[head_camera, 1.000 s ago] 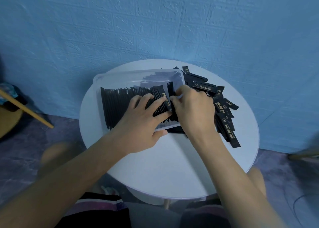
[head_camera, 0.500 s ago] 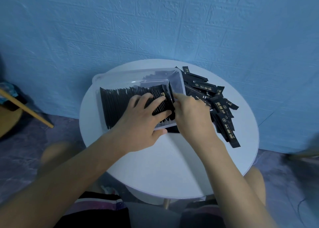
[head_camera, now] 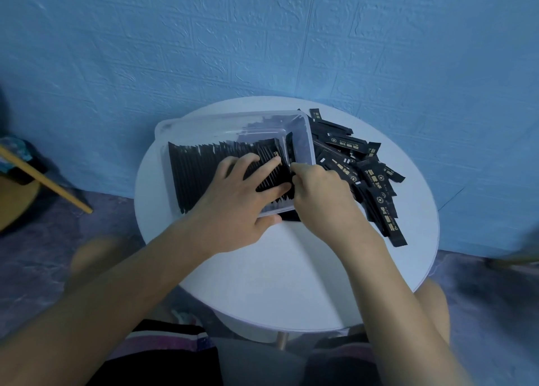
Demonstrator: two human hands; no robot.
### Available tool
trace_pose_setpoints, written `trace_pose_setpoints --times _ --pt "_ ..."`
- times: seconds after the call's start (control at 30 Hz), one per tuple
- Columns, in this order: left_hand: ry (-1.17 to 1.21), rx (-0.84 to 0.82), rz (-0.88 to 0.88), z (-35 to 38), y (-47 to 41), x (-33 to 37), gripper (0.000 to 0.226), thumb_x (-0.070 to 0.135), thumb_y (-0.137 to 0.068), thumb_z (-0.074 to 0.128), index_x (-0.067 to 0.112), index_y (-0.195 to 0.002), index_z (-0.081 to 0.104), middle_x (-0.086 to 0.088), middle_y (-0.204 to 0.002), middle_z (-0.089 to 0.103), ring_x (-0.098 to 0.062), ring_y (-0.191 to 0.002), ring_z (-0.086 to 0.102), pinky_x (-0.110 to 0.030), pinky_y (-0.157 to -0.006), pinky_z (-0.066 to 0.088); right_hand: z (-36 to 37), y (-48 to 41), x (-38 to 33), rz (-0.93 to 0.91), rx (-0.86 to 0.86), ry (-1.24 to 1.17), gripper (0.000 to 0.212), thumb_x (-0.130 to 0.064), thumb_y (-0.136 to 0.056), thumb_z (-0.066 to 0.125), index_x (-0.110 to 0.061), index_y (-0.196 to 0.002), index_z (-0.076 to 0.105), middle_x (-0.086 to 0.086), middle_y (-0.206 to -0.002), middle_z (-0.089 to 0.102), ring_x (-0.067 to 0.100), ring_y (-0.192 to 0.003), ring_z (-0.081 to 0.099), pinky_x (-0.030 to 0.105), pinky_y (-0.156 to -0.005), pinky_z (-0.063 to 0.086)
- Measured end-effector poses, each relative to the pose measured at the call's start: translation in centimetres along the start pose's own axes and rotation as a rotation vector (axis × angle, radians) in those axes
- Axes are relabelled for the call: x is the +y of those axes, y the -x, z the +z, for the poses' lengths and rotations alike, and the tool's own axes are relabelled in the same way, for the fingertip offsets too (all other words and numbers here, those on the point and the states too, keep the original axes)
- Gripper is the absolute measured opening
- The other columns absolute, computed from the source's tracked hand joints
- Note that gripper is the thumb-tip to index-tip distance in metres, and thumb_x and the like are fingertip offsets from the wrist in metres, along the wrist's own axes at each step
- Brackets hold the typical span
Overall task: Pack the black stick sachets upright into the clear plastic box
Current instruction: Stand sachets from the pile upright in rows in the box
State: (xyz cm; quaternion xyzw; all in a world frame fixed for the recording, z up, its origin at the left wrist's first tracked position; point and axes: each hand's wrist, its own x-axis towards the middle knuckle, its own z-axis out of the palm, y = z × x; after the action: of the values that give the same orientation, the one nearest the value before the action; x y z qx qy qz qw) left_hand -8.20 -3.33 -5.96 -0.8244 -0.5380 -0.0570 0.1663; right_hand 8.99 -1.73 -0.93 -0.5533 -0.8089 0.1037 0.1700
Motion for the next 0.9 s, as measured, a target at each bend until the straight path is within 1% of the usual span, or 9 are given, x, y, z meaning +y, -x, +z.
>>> trace_pose_setpoints --times 0.1,0.17,0.27,0.37,0.47,0.57,0.7,0.8,0.9 --pt "0.003 -0.01 -0.005 0.0 0.0 0.0 0.057 0.059 -0.092 0.037 0.038 -0.143 0.053 -0.003 -0.161 0.033 -0.036 -0.137 0.037 -0.054 -0.11 0.024 -0.2 0.1 0.6 -0.003 0.023 -0.13 0.02 -0.008 -0.099 0.04 -0.007 -0.092 0.059 0.011 -0.079 0.065 0.038 -0.078 0.056 0.04 -0.063 0.044" --pt "0.0 -0.017 -0.005 0.0 0.0 -0.1 0.058 0.06 -0.092 0.036 0.038 -0.145 0.05 -0.002 -0.162 0.032 -0.036 -0.138 0.036 -0.054 -0.11 0.024 -0.2 0.4 1.1 0.029 0.03 -0.274 0.023 -0.012 -0.101 0.042 -0.007 -0.106 0.064 0.013 -0.092 0.072 0.036 -0.085 0.064 0.048 -0.069 0.054" --pt "0.0 -0.024 -0.01 0.0 0.0 -0.2 0.06 0.062 -0.093 0.039 0.038 -0.147 0.048 -0.002 -0.162 0.032 -0.035 -0.138 0.035 -0.055 -0.11 0.026 0.2 0.6 1.9 0.067 0.045 -0.468 0.029 -0.02 -0.099 0.045 -0.019 -0.116 0.068 0.002 -0.098 0.076 0.027 -0.095 0.071 0.053 -0.076 0.058" --pt "0.017 -0.042 -0.007 0.0 -0.1 -0.2 0.059 0.062 -0.093 0.037 0.038 -0.145 0.05 -0.002 -0.163 0.031 -0.036 -0.14 0.034 -0.056 -0.111 0.025 -0.1 0.8 3.0 0.11 0.091 -0.666 0.026 -0.028 -0.094 0.051 -0.026 -0.106 0.074 -0.006 -0.088 0.077 0.016 -0.089 0.074 0.047 -0.088 0.058" --pt "0.027 -0.066 -0.006 -0.1 -0.1 -0.3 0.062 0.063 -0.093 0.031 0.038 -0.147 0.049 -0.002 -0.164 0.029 -0.035 -0.142 0.031 -0.056 -0.113 0.024 -0.8 1.3 4.8 0.197 0.093 -0.836 0.024 -0.011 -0.102 0.052 -0.021 -0.093 0.072 0.001 -0.077 0.075 0.016 -0.075 0.073 0.039 -0.079 0.061" --pt "0.034 -0.077 -0.007 -0.2 -0.1 -0.3 0.064 0.064 -0.093 0.028 0.038 -0.148 0.048 -0.002 -0.165 0.029 -0.035 -0.143 0.03 -0.056 -0.113 0.023 -1.4 2.0 7.5 0.303 0.13 -0.722 0.023 -0.012 -0.1 0.054 -0.021 -0.091 0.072 0.001 -0.074 0.075 0.017 -0.071 0.073 0.039 -0.077 0.061" --pt "0.038 -0.092 -0.008 -0.3 -0.1 -0.3 0.065 0.065 -0.093 0.026 0.039 -0.149 0.045 -0.001 -0.165 0.027 -0.034 -0.144 0.029 -0.056 -0.114 0.022 -1.9 2.6 11.6 0.417 0.241 -0.159 0.006 -0.028 -0.09 0.062 -0.027 -0.091 0.068 -0.007 -0.081 0.072 0.028 -0.079 0.067 0.038 -0.077 0.052" --pt "0.042 -0.095 -0.015 -0.4 -0.1 -0.3 0.065 0.065 -0.093 0.025 0.04 -0.149 0.046 -0.001 -0.165 0.028 -0.034 -0.143 0.029 -0.056 -0.114 0.022 -1.5 3.0 13.0 0.488 0.113 -0.014 0.023 -0.04 -0.083 0.07 -0.027 -0.099 0.06 -0.001 -0.093 0.067 0.03 -0.087 0.061 0.036 -0.071 0.043" --pt "0.039 -0.108 -0.021 -0.4 -0.2 -0.2 0.066 0.066 -0.093 0.023 0.041 -0.149 0.045 0.0 -0.166 0.027 -0.034 -0.144 0.028 -0.056 -0.115 0.022 -0.6 3.0 13.1 0.499 0.078 -0.002 0.032 -0.04 -0.082 0.071 -0.025 -0.107 0.058 0.002 -0.095 0.065 0.03 -0.089 0.058 0.035 -0.07 0.04"
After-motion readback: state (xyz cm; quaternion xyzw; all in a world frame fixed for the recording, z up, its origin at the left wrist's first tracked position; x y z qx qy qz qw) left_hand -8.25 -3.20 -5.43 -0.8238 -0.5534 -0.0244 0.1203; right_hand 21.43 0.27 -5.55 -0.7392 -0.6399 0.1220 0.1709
